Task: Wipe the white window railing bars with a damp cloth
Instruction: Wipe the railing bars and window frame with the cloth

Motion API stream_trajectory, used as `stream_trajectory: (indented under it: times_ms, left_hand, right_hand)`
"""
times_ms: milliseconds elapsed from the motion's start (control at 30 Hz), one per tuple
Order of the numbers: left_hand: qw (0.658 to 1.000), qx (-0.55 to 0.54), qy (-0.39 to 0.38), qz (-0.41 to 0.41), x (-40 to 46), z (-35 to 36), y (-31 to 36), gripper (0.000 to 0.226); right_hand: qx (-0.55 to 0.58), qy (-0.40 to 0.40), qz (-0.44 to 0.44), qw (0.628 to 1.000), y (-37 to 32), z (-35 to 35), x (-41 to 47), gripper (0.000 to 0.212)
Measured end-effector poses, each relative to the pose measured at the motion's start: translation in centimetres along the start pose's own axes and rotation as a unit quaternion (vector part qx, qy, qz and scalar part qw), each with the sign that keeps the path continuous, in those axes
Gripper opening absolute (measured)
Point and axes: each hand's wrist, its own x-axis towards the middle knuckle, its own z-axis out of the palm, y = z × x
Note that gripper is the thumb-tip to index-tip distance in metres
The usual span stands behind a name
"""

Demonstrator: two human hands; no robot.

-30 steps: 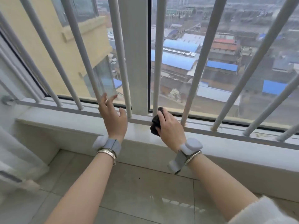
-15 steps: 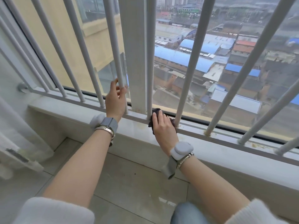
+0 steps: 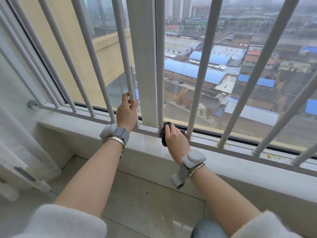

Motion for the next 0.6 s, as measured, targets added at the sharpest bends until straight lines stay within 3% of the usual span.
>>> stream_trajectory:
  times_ms: [67, 267, 367, 467, 600]
  left_hand:
    - [1.0, 0.007, -0.008, -0.009, 0.0, -0.4, 0.3, 0.028]
    - [0.999, 0.029, -0.029, -0.008, 0.0, -0.7, 0.5, 0.027]
    - [0.999, 0.019, -0.034, 0.01, 0.2, -0.8, 0.0, 0.026]
    - [0.999, 0.005, -0.031, 0.011, 0.2, -0.7, -0.3, 0.026]
    - [0.999, 0.001, -0.027, 0.018, 0.1, -0.5, -0.2, 0.027]
  right_hand:
    - [0.024, 0.015, -0.021, 0.999, 0.3, -0.3, -0.6, 0.028]
    - [0.085, 0.076, -0.064, 0.991, 3.4, -1.7, -4.4, 0.058]
    - [0.153, 0.158, 0.017, 0.975, 4.3, -2.9, -5.6, 0.058]
    - [0.237, 0.243, 0.132, 0.931, 4.9, -4.5, -5.9, 0.053]
    - [0.317, 0.302, 0.199, 0.877, 4.5, -6.2, -4.0, 0.046]
